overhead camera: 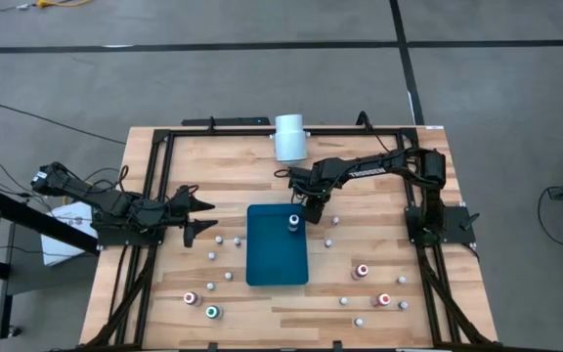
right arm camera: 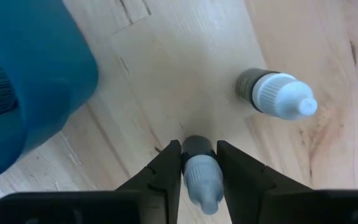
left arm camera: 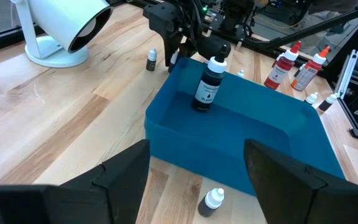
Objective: Pick & Place food coloring
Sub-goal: Put the top small purple food coloring bottle into the blue bin
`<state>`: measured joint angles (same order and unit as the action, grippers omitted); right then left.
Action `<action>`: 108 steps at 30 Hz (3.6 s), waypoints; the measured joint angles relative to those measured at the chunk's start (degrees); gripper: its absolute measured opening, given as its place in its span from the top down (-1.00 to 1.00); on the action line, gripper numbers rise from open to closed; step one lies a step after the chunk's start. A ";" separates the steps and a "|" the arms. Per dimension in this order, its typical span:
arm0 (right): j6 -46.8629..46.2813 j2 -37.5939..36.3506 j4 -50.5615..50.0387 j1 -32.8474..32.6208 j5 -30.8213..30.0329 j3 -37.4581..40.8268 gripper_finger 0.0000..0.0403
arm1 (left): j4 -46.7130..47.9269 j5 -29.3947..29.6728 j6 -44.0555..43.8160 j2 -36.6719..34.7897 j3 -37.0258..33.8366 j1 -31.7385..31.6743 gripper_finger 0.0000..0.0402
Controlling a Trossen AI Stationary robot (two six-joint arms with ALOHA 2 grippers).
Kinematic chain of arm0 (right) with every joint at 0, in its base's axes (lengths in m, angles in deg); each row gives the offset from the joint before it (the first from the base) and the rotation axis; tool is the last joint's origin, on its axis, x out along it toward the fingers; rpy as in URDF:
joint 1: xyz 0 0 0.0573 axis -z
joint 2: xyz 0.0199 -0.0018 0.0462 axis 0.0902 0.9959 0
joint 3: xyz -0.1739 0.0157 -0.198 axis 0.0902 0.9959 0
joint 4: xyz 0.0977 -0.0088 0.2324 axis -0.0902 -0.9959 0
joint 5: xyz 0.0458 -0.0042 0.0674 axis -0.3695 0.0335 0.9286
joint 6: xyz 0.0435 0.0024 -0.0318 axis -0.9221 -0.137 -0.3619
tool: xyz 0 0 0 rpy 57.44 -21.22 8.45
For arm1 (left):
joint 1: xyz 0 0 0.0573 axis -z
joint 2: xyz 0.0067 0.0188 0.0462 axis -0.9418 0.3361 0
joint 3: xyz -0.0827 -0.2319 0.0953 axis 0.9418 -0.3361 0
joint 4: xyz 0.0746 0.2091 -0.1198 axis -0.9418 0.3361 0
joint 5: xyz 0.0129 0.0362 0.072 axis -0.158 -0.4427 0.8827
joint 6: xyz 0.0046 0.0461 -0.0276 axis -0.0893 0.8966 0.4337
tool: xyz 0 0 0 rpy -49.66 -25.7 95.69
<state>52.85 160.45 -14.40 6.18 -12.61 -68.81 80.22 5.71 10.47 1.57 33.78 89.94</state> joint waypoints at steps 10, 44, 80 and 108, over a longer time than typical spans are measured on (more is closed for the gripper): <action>0.00 0.00 -0.20 0.00 0.00 0.00 0.61 | -0.02 0.11 0.00 0.00 0.00 0.00 -0.26; -1.03 -22.57 -10.16 -1.20 3.54 -0.15 0.62 | 0.00 0.42 -0.09 0.00 0.00 -0.02 -0.26; -2.46 -34.75 32.59 -21.11 15.06 -0.17 0.62 | 0.04 0.31 -0.07 0.00 0.00 -0.02 -0.26; -6.93 -34.75 35.82 -22.49 12.97 -0.17 0.62 | 0.00 -1.11 -0.09 0.00 0.00 0.00 -0.26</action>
<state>45.92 125.70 21.41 -16.31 0.36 -68.98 80.22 4.60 10.38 1.57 33.78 89.94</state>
